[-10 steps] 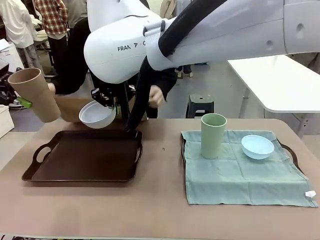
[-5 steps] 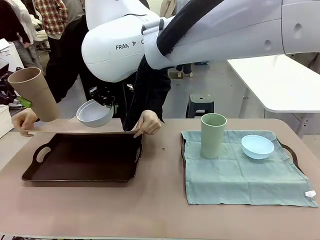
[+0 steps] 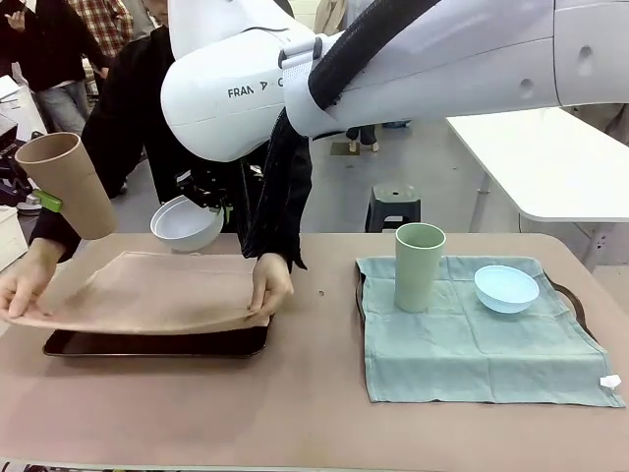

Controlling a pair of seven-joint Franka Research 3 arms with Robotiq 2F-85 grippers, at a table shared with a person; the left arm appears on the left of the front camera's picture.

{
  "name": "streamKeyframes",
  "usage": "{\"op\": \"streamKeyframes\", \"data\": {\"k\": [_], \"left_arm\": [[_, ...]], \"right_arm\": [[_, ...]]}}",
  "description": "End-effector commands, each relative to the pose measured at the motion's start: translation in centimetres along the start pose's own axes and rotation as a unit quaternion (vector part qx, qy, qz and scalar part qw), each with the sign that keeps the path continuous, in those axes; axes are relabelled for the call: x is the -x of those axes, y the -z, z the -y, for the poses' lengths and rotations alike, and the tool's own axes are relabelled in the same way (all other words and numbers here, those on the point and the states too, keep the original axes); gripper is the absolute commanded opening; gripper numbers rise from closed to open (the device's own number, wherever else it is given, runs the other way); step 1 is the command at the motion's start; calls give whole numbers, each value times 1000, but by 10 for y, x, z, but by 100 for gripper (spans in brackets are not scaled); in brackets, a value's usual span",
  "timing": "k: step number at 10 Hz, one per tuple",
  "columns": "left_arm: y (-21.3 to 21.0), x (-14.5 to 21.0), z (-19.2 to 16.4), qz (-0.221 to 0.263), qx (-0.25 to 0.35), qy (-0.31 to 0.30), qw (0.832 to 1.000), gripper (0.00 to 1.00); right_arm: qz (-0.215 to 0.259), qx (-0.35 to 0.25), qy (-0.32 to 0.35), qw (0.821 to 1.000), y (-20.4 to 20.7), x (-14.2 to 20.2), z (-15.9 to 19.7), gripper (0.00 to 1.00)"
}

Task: Set up a tray with a mat and arrange the tableware.
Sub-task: Place the Picnic Bowl and Reusable plastic cup back onto the Handle tray in front of the human's position.

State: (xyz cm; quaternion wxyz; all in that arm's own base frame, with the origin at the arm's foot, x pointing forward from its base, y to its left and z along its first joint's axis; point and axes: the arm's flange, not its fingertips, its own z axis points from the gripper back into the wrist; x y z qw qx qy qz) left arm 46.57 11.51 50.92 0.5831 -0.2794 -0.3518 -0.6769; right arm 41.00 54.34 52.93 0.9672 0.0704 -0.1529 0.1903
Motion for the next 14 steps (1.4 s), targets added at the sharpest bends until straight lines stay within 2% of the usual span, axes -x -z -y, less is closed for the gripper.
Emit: {"op": "streamKeyframes", "data": {"k": [1, 14], "left_arm": [[0, -4, 0, -2, -4, 5, 1000, 0], [0, -4, 0, -2, -4, 5, 1000, 0]], "right_arm": [[0, -2, -5, 1000, 0, 0, 1, 0], [0, -2, -5, 1000, 0, 0, 1, 0]]}}
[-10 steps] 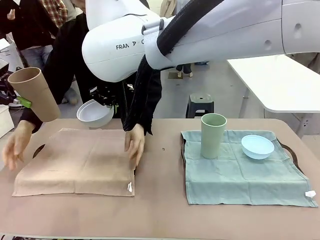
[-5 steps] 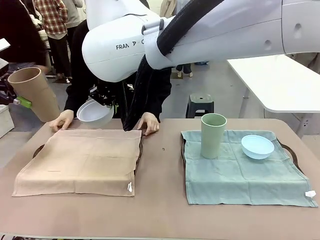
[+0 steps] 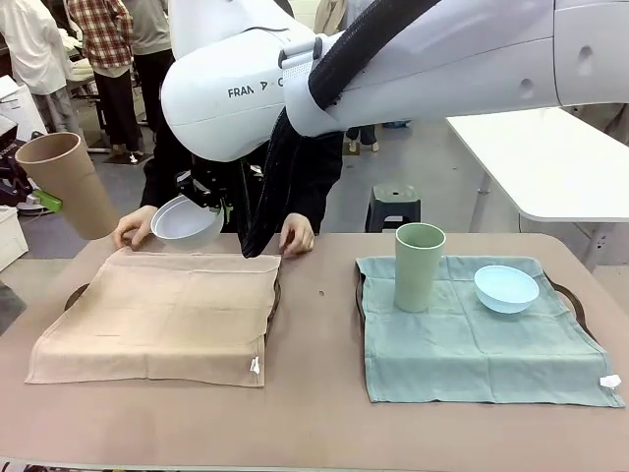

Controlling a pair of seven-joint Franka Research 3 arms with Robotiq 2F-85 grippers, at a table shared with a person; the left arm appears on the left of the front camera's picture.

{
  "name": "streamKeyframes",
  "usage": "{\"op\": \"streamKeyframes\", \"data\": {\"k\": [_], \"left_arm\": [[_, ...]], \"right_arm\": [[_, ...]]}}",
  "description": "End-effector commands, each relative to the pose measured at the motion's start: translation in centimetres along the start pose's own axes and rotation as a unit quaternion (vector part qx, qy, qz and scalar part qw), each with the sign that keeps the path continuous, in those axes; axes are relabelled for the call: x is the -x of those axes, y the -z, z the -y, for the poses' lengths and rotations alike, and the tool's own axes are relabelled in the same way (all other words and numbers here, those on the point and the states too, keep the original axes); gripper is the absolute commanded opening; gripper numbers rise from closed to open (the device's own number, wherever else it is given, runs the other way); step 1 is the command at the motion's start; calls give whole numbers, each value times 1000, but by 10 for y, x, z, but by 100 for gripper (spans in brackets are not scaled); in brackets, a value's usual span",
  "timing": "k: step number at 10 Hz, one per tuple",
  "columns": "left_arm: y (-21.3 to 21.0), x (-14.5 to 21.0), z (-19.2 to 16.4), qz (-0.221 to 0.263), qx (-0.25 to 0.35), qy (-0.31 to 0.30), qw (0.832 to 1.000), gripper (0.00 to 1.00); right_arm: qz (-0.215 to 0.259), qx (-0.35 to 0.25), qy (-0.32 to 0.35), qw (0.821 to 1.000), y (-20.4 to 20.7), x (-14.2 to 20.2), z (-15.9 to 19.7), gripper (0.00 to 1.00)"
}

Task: Set up a tray with a mat and arrange the tableware.
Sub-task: Place the Picnic Bowl and Reusable plastic cup back onto the Handle tray in front of the human's position.

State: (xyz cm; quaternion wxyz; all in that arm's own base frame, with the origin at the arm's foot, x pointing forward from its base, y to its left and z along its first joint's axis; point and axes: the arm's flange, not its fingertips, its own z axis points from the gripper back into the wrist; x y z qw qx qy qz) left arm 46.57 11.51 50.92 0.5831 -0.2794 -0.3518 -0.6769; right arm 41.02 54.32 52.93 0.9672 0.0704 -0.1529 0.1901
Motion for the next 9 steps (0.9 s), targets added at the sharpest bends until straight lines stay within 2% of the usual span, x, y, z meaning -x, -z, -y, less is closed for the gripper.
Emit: {"op": "streamKeyframes", "data": {"k": [1, 2, 4, 6, 7, 8, 9], "left_arm": [[0, -4, 0, -2, -4, 5, 1000, 0], [0, 0, 0, 0, 0, 0, 1000, 86], [35, 37, -5, -7, 38, -15, 999, 86], [73, 53, -10, -28, 66, -22, 997, 86], [79, 50, -12, -23, 58, -35, 997, 86], [60, 52, -6, -10, 53, -31, 998, 86], [60, 52, -6, -10, 53, -31, 998, 86]], "right_arm": [[0, -2, -5, 1000, 0, 0, 0, 0], [0, 0, 0, 1000, 0, 0, 0, 4], [-18, -13, -2, 1000, 43, -11, 15, 4], [-30, -23, -5, 999, 85, -15, 24, 4], [-34, -22, 0, 999, 93, -16, 24, 4], [-26, -1, 4, 1000, 73, -12, 22, 4], [-26, -1, 4, 1000, 73, -12, 22, 4]]}}
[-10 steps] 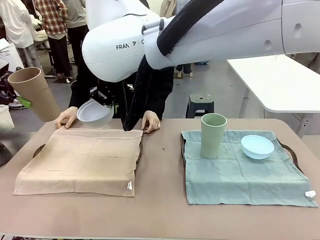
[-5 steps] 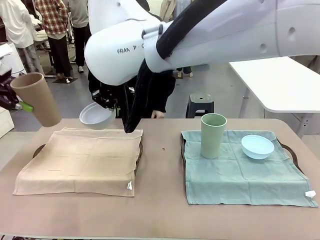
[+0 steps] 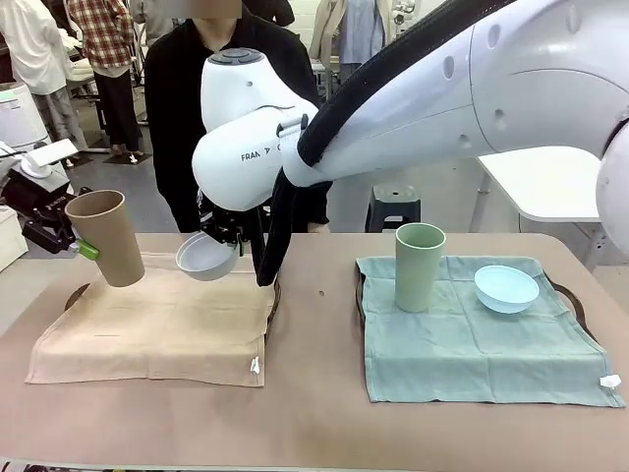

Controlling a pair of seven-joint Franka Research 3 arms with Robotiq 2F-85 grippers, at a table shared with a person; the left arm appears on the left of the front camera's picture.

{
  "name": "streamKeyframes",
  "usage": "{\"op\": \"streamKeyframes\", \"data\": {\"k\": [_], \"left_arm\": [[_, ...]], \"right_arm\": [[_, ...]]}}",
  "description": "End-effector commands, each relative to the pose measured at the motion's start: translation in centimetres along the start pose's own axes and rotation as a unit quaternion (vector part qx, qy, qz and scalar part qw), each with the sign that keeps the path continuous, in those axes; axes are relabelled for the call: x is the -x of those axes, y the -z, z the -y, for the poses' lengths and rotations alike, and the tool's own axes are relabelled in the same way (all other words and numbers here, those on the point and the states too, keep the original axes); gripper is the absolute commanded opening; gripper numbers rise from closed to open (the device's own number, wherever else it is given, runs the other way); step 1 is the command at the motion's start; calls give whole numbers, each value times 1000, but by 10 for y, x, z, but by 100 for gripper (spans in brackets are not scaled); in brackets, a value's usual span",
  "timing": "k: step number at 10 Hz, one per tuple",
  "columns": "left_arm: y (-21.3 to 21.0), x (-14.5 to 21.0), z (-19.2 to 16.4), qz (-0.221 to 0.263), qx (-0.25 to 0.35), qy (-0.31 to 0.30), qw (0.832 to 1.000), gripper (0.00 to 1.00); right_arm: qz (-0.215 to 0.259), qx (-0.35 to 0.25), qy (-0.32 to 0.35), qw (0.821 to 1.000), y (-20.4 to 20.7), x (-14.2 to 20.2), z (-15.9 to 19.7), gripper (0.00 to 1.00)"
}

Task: Set up a tray with a mat and arrange the tableware.
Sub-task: Place the Picnic Bowl and Reusable plastic cup back onto the Handle tray in front of the human's position.

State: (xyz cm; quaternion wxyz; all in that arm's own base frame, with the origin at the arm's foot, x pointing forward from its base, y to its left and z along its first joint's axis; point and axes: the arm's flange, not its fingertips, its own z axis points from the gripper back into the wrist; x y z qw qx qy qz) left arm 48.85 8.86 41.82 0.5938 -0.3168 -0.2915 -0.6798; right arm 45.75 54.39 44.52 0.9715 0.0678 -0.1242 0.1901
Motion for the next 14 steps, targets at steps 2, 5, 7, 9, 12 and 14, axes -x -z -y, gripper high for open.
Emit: {"op": "streamKeyframes", "data": {"k": [2, 5, 7, 9, 12, 14], "left_arm": [[0, 0, 0, 0, 0, 0, 1000, 86], [21, 19, -8, 8, 20, 0, 1000, 86], [35, 31, -15, 14, 26, 9, 1000, 86], [41, 40, -17, 24, 28, 20, 999, 86], [51, 50, -25, 18, 18, 29, 999, 86], [60, 53, -30, 10, 6, 45, 999, 86]], "right_arm": [[0, 0, 0, 1000, 0, 0, 0, 4], [5, -34, -14, 999, 40, -8, 10, 4], [22, -35, -26, 999, 62, -11, 12, 4], [18, -31, -31, 999, 80, -11, 13, 4], [1, -36, -24, 999, 99, -10, 19, 4], [-6, -37, -22, 999, 108, -8, 22, 4]]}}
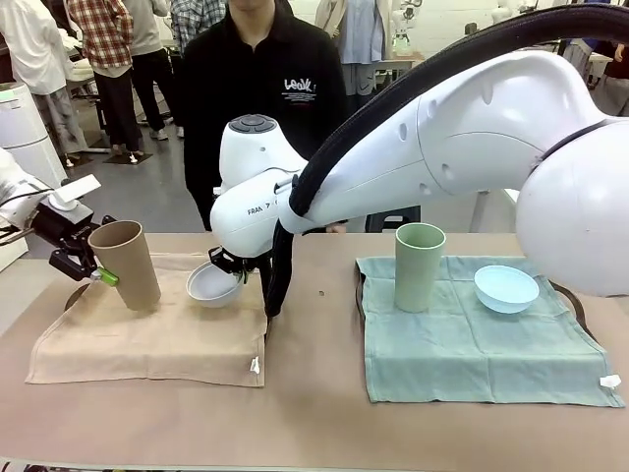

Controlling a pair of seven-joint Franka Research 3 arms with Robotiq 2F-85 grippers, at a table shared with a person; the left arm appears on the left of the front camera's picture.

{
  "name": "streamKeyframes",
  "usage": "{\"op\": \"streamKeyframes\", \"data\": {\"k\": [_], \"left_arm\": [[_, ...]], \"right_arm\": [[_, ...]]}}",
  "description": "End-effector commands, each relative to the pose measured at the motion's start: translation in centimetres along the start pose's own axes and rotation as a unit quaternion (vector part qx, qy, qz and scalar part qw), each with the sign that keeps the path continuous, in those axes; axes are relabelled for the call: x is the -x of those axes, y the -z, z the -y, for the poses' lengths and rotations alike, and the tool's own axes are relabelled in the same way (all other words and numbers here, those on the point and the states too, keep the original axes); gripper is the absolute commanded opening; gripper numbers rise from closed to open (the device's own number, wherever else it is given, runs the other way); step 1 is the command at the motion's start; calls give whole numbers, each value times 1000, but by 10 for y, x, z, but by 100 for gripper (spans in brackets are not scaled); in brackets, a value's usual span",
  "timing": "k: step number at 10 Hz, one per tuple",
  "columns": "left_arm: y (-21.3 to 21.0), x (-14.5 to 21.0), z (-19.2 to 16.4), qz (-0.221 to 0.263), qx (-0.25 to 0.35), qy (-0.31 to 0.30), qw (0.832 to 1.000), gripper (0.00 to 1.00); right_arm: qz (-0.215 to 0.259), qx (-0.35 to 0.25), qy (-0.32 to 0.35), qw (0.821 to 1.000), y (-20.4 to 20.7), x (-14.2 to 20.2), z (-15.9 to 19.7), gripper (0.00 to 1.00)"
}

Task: Set up a tray with a mat and arrange the tableware.
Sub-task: Place the Picnic Bowl and Reusable plastic cup back onto the Handle tray in front of the human's position.

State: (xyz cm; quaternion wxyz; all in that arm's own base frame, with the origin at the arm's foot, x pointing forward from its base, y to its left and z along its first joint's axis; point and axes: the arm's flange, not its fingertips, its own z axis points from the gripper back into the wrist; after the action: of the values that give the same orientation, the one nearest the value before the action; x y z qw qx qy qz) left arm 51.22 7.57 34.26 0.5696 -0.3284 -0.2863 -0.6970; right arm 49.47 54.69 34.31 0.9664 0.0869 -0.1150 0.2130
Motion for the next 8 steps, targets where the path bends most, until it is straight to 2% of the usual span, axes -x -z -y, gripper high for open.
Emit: {"op": "streamKeyframes", "data": {"k": [1, 4, 5, 6, 7, 8], "left_arm": [[6, 3, -10, -1, -24, 30, 999, 86], [12, 9, -16, -5, -30, 33, 999, 86], [14, 10, -17, -8, -30, 22, 999, 100], [13, 8, -16, 1, -26, 21, 999, 100], [9, 5, -15, 0, -29, 12, 1000, 100], [3, 4, -12, -9, -37, -14, 999, 100]], "right_arm": [[-1, -14, -2, 1000, 2, 0, 3, 4], [4, -16, -2, 1000, 3, 3, 9, 4], [3, -18, -8, 1000, 3, 4, 10, 54], [4, -12, -6, 1000, 0, 4, 9, 64], [2, -4, 3, 1000, -6, 5, 8, 100], [7, 5, 9, 1000, -19, 7, 8, 84]]}}
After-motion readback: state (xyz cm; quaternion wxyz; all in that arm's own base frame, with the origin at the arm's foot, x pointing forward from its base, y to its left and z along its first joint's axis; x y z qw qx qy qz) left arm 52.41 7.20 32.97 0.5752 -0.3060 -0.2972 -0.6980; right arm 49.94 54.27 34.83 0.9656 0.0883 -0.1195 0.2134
